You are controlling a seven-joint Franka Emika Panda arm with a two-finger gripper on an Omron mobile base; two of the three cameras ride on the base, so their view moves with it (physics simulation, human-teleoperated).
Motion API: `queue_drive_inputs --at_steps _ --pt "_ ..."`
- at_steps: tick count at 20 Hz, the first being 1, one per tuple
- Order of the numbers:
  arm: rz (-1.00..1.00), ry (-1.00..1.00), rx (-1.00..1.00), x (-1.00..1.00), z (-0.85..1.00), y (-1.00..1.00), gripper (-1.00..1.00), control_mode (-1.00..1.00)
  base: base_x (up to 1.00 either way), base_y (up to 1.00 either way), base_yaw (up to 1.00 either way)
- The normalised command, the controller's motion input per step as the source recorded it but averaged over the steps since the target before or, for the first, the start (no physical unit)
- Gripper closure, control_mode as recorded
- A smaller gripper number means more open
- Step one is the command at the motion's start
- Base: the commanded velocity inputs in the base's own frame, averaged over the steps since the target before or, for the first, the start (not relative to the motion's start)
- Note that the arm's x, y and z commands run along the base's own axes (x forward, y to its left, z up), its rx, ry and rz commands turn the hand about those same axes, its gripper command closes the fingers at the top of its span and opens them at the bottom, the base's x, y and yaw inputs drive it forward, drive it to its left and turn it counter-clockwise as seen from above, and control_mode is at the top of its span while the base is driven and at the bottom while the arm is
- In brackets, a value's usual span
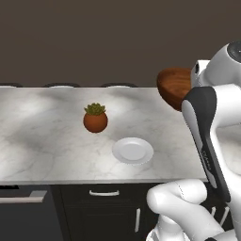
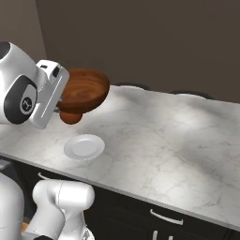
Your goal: Move the bowls from the cabinet to the plates on the dining table.
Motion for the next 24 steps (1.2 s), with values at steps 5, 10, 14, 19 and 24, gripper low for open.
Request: queue_drive_inputs --at_steps 5,10,14,19,24 --pt "0.00 0.02 0.00 0.04 -0.21 0.16 1.00 -1.00 0.00 0.00 0.00" --pt "0.00 0.01 0.00 0.00 -0.23 0.26 1.00 -1.00 0.00 0.00 0.00" --pt "0.00 0.00 0.00 0.00 -0.18 0.25 1.00 -1.00 0.00 0.00 0.00" --pt "0.00 0.00 0.02 0.09 -0.18 0.20 1.00 -1.00 0.00 0.00 0.00" --pt "0.00 0.04 0.03 0.21 -0.21 0.21 1.00 -1.00 0.00 0.00 0.00"
